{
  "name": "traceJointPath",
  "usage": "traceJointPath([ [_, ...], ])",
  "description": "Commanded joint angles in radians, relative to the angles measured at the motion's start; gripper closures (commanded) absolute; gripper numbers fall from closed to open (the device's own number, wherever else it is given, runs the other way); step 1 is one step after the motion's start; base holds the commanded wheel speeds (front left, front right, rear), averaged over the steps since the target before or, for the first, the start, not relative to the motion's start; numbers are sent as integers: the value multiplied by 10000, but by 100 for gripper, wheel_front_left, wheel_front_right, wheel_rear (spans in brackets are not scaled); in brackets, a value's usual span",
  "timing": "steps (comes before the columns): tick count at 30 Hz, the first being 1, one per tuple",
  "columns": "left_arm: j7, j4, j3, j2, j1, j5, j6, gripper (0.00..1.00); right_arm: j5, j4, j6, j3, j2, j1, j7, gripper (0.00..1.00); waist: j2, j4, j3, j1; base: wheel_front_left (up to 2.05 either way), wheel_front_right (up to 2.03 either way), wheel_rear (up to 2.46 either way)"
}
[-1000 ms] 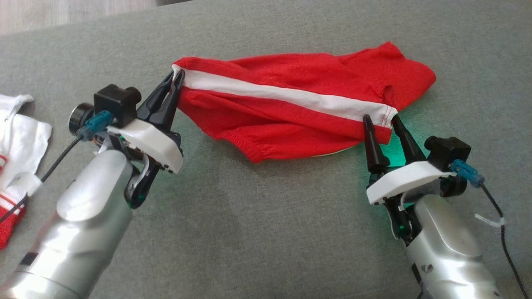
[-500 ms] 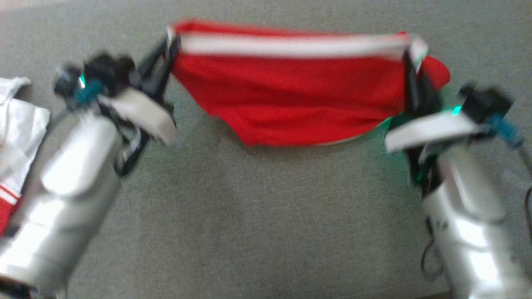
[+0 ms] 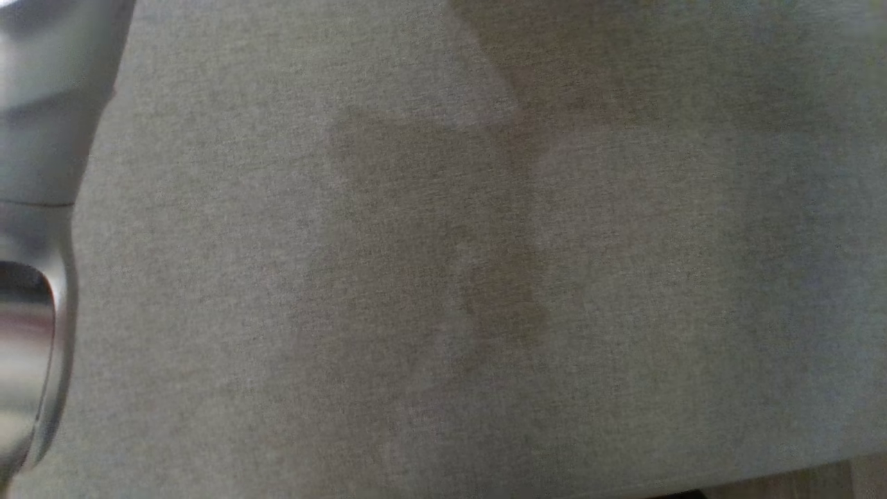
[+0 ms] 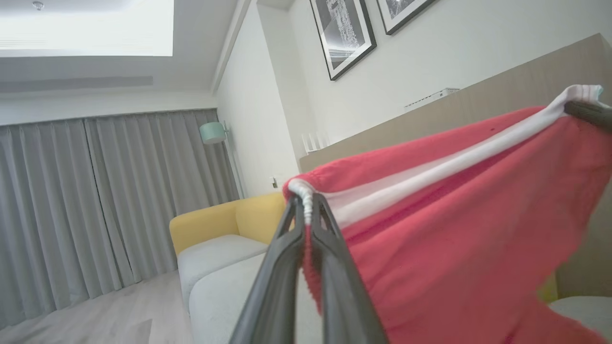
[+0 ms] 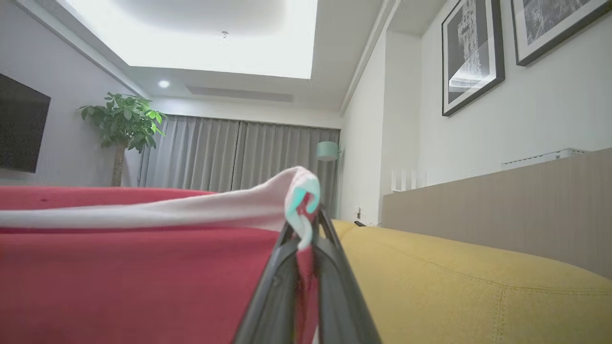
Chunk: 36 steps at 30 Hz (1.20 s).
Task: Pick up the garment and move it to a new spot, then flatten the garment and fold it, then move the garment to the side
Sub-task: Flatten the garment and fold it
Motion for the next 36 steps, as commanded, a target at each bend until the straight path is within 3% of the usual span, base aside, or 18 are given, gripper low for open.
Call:
traceJointPath([
  [1, -29, -422, 438, 337, -32, -41, -57, 100, -59, -501, 65, -3, -68, 257, -11, 100, 1, 42, 6, -4, 0, 0, 0],
  [5, -34, -1265, 498, 466, 1424, 228, -184, 100, 60, -1341, 65, 205, -18, 1664, -11, 100, 1, 58, -107, -4, 0, 0, 0],
  [12, -36, -3137, 617, 684, 6031, 952, 136, 100, 344, -2600, 65, 643, 325, 5877, -11, 100, 1, 126, -837, -4, 0, 0, 0],
  [18, -36, -4402, 606, 548, 10057, 1235, 279, 100, 466, -4134, 65, 400, 566, 9516, -11, 100, 1, 41, -1725, -4, 0, 0, 0],
  [24, -37, -5298, 647, 445, 12891, 1295, 402, 100, 451, -5679, 65, 320, 424, 12330, 237, 100, 1, -82, -2367, -4, 0, 0, 0],
  [31, -37, -5918, 763, 80, 13372, 1308, 368, 100, 131, -6656, 65, 47, 428, 12743, 1161, 100, 1, 82, -2369, -4, 0, 0, 0],
  [33, -37, -5785, 752, -159, 12936, 1298, 282, 100, 34, -6425, 65, 19, 444, 12194, 1552, 100, 1, 227, -2189, -4, 0, 0, 0],
  [36, 42, -5236, 758, -692, 12021, 1093, 166, 100, -314, -5653, 65, 308, -38, 11070, 2112, 100, 1, 512, -1863, -4, 0, 0, 0],
])
